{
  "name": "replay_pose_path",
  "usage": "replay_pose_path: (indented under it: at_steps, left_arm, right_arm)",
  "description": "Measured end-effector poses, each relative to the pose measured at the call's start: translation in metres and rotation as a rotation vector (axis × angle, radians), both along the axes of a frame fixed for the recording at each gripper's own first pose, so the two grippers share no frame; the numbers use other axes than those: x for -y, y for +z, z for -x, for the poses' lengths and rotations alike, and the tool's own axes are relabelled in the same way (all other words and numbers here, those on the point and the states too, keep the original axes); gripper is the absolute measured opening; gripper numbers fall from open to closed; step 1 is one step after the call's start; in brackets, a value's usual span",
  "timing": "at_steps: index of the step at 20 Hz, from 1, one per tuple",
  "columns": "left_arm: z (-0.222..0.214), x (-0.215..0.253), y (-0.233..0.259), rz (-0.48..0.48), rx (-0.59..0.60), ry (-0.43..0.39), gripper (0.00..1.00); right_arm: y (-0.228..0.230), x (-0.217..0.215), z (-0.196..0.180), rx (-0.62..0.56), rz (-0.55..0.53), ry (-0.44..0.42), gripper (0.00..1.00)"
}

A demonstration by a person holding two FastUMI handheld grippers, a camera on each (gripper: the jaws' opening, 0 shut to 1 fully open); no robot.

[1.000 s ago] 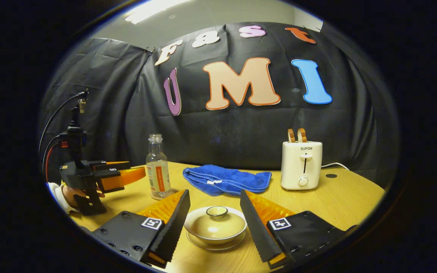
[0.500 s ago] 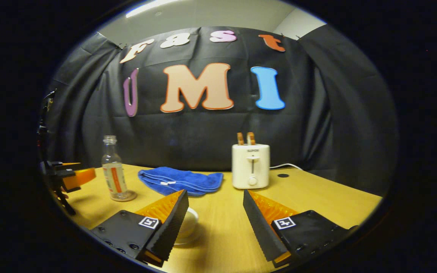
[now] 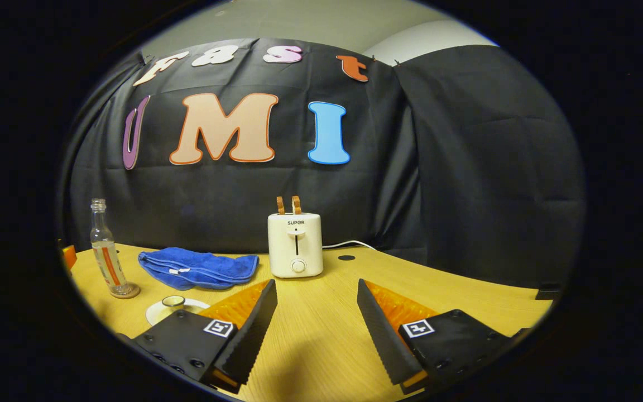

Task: Open the teacup lid with one hand, grasp the water bottle and pour water into the teacup with the other hand; after pouring, place the water bottle on the coaster and then close the teacup lid.

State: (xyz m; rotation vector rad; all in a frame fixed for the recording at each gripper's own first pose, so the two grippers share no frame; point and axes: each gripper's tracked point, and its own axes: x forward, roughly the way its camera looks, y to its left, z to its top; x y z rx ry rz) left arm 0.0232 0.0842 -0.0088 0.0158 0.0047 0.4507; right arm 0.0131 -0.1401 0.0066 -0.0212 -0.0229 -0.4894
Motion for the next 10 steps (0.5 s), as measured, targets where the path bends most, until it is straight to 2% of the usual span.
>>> replay_pose_path:
  at_steps: [2,4,5,9,10]
  left_arm:
    - [-0.0006,-0.0007,0.0001,0.001,-0.001,-0.002,0.96]
    - [-0.0008,-0.0002,0.0003,0.001,-0.001,-0.001,0.96]
    - [-0.001,0.0005,-0.0003,0.002,-0.001,-0.001,0.96]
    - [-0.0002,0.0025,0.0004,0.002,-0.001,-0.011,0.96]
    - [0.0,0.003,0.0006,0.003,-0.002,-0.013,0.96]
  right_arm:
    - [0.0,0.0002,-0.0004,0.0,0.0,0.0,0.93]
    - [-0.0001,0.0016,-0.0004,0.001,0.0,-0.005,0.89]
    - [0.0003,0.0016,0.0004,0.001,0.0,-0.006,0.93]
    - [0.0003,0.0058,0.0011,0.002,0.001,-0.025,0.93]
    - [0.0001,0.0052,0.0008,0.002,0.001,-0.025,0.89]
